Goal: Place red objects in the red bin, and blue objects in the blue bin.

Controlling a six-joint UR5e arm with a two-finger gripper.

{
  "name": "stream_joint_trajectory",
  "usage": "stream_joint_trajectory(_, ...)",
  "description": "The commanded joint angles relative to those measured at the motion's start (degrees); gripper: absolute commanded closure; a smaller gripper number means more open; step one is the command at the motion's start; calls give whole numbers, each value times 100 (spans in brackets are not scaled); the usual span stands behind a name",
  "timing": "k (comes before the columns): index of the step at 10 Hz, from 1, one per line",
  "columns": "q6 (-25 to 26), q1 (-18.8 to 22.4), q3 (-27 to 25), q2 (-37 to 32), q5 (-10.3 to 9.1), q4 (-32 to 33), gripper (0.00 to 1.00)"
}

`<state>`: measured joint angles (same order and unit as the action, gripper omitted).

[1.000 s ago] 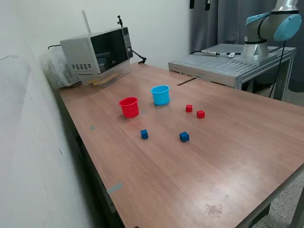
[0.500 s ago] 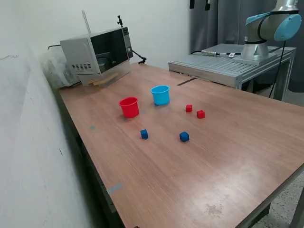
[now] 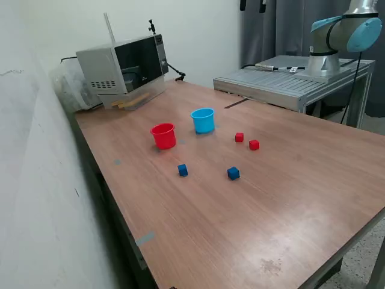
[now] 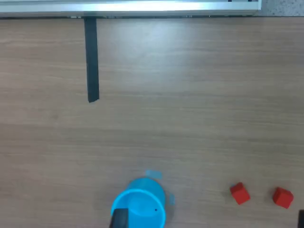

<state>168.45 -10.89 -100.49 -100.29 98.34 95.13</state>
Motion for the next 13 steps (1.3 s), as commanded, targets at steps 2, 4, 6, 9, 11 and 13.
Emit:
stream_joint_trajectory(2, 47, 105, 3, -8, -43, 6, 0)
stream_joint_trajectory(4, 47, 603, 11, -8, -366, 6, 0)
stream_joint_trajectory(6, 47, 1332, 3, -8, -588, 40, 0)
stream_joint_trajectory(9, 56, 2003, -583, 9, -623, 573, 0)
stream_joint_trajectory(11, 47, 2169, -1295, 123, -745, 1836, 0)
stream_joint_trajectory(13, 21, 2241, -1456, 883, -1176, 2648, 0)
